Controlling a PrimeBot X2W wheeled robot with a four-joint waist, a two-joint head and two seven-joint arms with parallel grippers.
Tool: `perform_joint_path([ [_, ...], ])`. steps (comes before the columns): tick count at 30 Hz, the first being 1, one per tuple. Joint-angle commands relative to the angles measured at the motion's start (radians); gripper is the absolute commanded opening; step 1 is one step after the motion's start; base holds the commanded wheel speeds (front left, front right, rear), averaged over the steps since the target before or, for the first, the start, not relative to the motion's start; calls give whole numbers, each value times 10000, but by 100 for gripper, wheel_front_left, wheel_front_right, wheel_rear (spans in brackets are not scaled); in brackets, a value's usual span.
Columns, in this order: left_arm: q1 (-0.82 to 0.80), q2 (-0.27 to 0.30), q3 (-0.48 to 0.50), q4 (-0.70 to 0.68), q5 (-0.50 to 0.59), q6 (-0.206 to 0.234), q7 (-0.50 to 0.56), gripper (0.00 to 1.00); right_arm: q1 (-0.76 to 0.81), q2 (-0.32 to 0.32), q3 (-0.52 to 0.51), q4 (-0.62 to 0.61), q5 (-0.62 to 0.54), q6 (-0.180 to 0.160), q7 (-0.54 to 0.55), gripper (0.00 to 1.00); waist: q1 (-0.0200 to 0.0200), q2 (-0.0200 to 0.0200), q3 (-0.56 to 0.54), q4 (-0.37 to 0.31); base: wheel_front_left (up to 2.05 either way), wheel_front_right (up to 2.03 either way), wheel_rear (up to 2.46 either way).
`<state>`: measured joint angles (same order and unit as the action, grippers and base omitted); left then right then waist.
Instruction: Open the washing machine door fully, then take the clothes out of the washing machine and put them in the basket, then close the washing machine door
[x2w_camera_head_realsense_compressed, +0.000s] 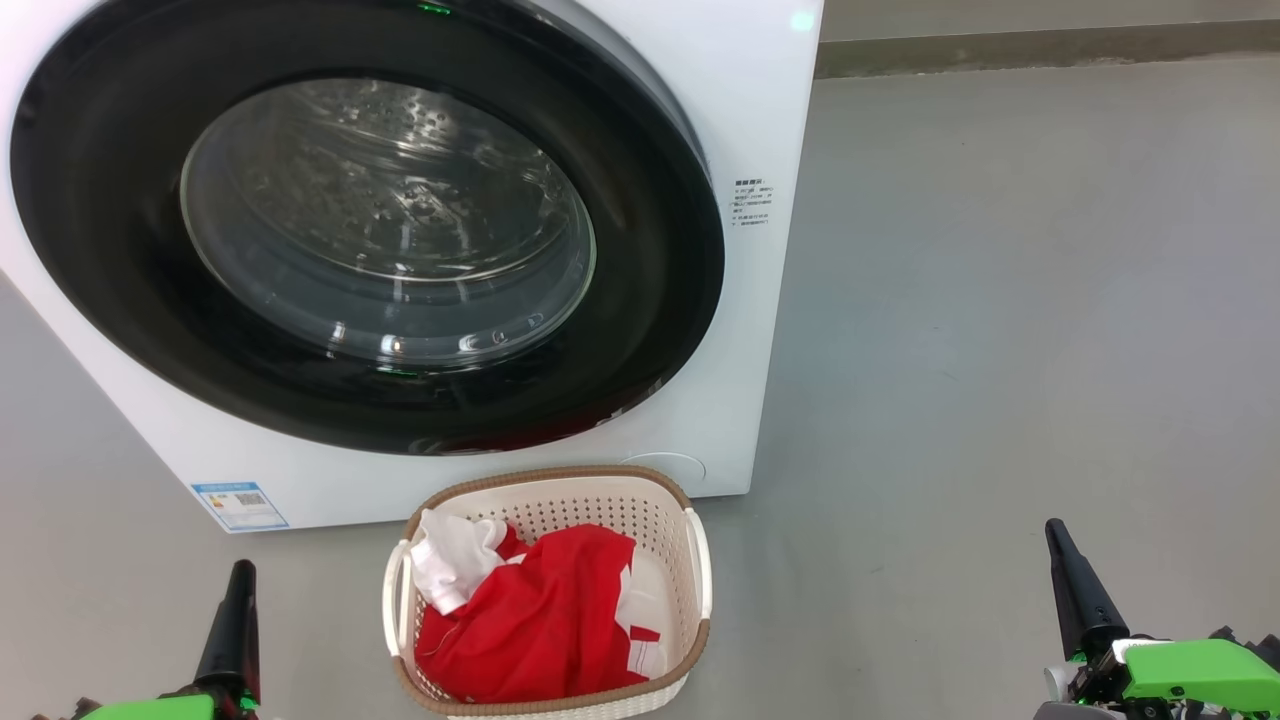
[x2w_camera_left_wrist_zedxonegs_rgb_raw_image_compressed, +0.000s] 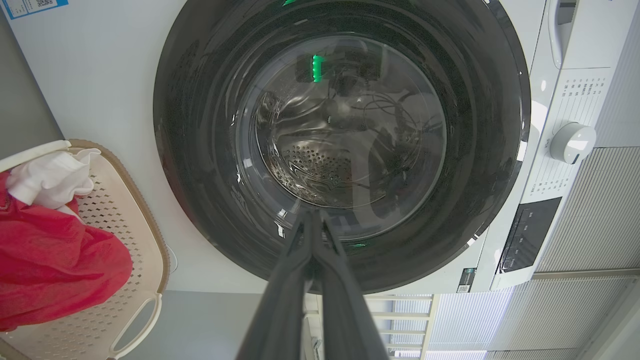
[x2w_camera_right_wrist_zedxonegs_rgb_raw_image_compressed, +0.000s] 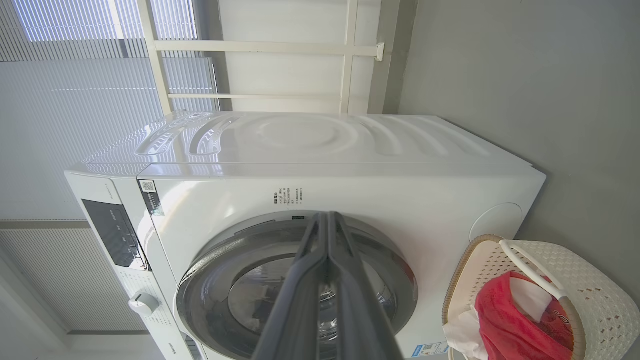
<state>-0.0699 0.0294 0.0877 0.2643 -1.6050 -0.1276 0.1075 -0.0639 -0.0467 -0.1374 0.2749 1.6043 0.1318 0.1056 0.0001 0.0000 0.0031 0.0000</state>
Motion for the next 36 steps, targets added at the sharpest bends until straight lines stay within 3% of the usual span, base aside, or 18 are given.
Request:
perform_joint_path([
  [1,-381,208,263,-193,-34,-31,59,0,-441,-35,232,-301,40,-11,80,0,-1,0,0,0,0,0,0],
  [36,-381,208,261,-194,-35,-31,58,0,-440,-35,234,-301,42,-11,78,0,-1,0,0,0,0,0,0],
])
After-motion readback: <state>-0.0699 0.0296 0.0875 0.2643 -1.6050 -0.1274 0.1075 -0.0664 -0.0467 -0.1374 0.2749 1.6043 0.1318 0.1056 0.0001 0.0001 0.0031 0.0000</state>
